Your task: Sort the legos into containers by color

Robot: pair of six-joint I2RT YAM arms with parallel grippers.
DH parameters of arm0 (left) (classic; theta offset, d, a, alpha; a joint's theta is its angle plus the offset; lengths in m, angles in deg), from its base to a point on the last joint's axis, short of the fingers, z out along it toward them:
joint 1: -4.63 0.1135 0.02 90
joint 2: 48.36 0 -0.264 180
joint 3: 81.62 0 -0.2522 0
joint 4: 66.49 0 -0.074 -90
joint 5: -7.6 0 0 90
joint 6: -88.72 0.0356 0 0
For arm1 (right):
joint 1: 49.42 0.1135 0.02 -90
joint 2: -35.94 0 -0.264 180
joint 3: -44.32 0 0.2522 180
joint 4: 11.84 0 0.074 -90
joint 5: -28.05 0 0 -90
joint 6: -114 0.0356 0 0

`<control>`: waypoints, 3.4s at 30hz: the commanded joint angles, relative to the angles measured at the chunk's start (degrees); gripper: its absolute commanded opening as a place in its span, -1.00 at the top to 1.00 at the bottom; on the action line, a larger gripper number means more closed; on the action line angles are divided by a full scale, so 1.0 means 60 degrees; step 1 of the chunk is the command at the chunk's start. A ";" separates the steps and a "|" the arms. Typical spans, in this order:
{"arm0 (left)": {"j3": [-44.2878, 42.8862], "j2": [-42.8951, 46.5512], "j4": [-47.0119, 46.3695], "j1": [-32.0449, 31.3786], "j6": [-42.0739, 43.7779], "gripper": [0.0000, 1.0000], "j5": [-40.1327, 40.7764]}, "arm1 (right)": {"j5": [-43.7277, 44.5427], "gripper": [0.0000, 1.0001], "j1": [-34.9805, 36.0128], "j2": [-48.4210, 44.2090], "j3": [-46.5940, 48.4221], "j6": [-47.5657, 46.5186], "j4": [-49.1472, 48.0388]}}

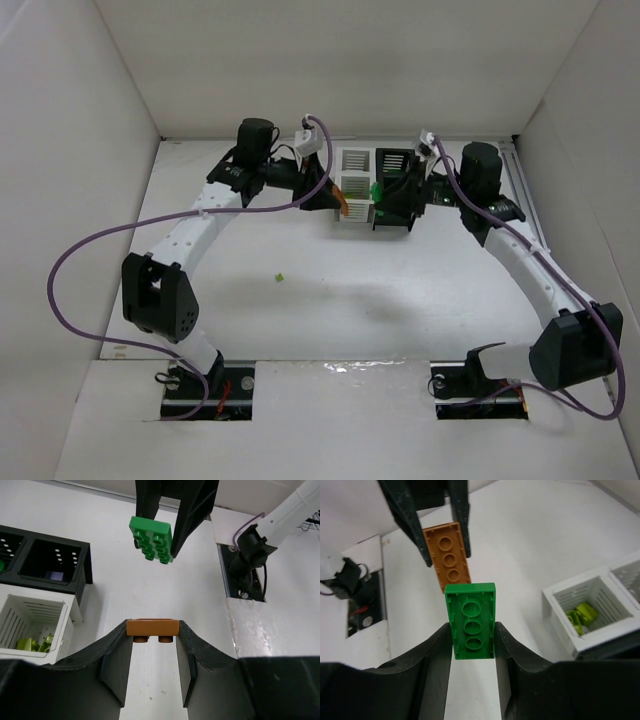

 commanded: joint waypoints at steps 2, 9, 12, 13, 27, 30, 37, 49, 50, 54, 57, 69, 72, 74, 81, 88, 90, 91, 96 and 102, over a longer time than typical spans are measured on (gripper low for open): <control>0.0226 0.0679 -0.1204 0.0048 -0.0322 1.00 0.0940 | 0.1554 1.00 -0.0188 0.0053 0.0457 -0.0031 -0.0358; 0.2220 0.1897 -0.4754 0.0048 -0.2712 1.00 0.3095 | 0.4648 1.00 -0.0188 0.0931 0.0692 0.1552 -0.1647; 0.2104 0.1897 -0.4640 0.0048 -0.2815 1.00 0.3463 | 0.5174 1.00 -0.0188 0.1619 0.1043 0.1932 -0.1970; 0.2103 0.1897 -0.4537 0.0048 -0.2815 1.00 0.3609 | 0.5423 1.00 -0.0188 0.1810 0.1160 0.2021 -0.2058; 0.1648 0.1590 -0.4155 0.0429 -0.2815 1.00 0.4504 | 0.6786 1.00 -0.0275 0.4447 0.2626 0.2139 -0.2981; 0.1561 0.1503 -0.4155 0.0532 -0.2815 1.00 0.4504 | 0.6903 1.00 -0.0275 0.4696 0.2714 0.1964 -0.2982; 0.1385 0.1327 -0.4052 0.0619 -0.2815 1.00 0.4504 | 0.7373 1.00 -0.0641 0.5077 0.2714 0.1876 -0.3436; 0.1004 0.0843 -0.4183 0.0619 -0.2886 1.00 0.4504 | 0.7155 -0.26 -0.0554 0.5254 0.2801 0.1773 -0.3524; 0.0873 0.0712 -0.4184 0.0619 -0.3018 1.00 0.4504 | 0.7154 -0.48 -0.0554 0.5065 0.2802 0.1773 -0.3524; 0.0246 -0.0121 -0.4520 0.0619 -0.3414 1.00 0.4592 | 0.7255 -0.72 -0.0174 0.4347 0.2686 0.1890 -0.3524; -0.0690 -0.0737 -0.4521 0.0532 -0.3503 1.00 0.5045 | 0.7344 -0.72 -0.0173 0.3559 0.2349 0.2225 -0.3524; -0.3433 -0.3916 -0.4214 -0.0157 -0.3796 1.00 0.5603 | 0.7212 -0.72 -0.1284 0.0494 0.0532 0.2227 -0.2808; -0.3946 -0.4443 -0.4127 -0.0157 -0.3796 1.00 0.5603 | 0.7212 -0.72 -0.1403 0.0025 0.0268 0.2227 -0.2544; -0.4369 -0.4693 -0.3981 -0.0245 -0.3709 1.00 0.5603 | 0.7212 -0.72 -0.1491 -0.0165 0.0005 0.2227 -0.2427; -0.4665 -0.5178 -0.3687 -0.0434 -0.3474 1.00 0.5793 | 0.7212 -0.74 -0.1491 -0.0488 -0.0113 0.2227 -0.2338; -0.4855 -0.5485 -0.3144 -0.0523 -0.3166 1.00 0.6174 | 0.7212 -0.74 -0.1491 -0.0269 -0.0011 0.2227 -0.2250; -0.4942 -0.5572 -0.3057 -0.0523 -0.3064 0.97 0.6277 | 0.7212 -0.74 -0.1491 -0.0151 0.0076 0.2227 -0.2250; -0.4943 -0.5573 -0.3056 -0.0523 -0.3064 0.92 0.6277 | 0.7111 -0.74 -0.1491 -0.0151 0.0077 0.2227 -0.2250; -0.5337 -0.5880 -0.2881 -0.0523 -0.3064 0.62 0.6379 | 0.7110 -0.74 -0.1491 0.0039 0.0165 0.2227 -0.2250; -0.5544 -0.5969 -0.2675 -0.0523 -0.2874 -0.15 0.6672 | 0.7022 -0.74 -0.1491 0.0142 0.0253 0.2227 -0.2250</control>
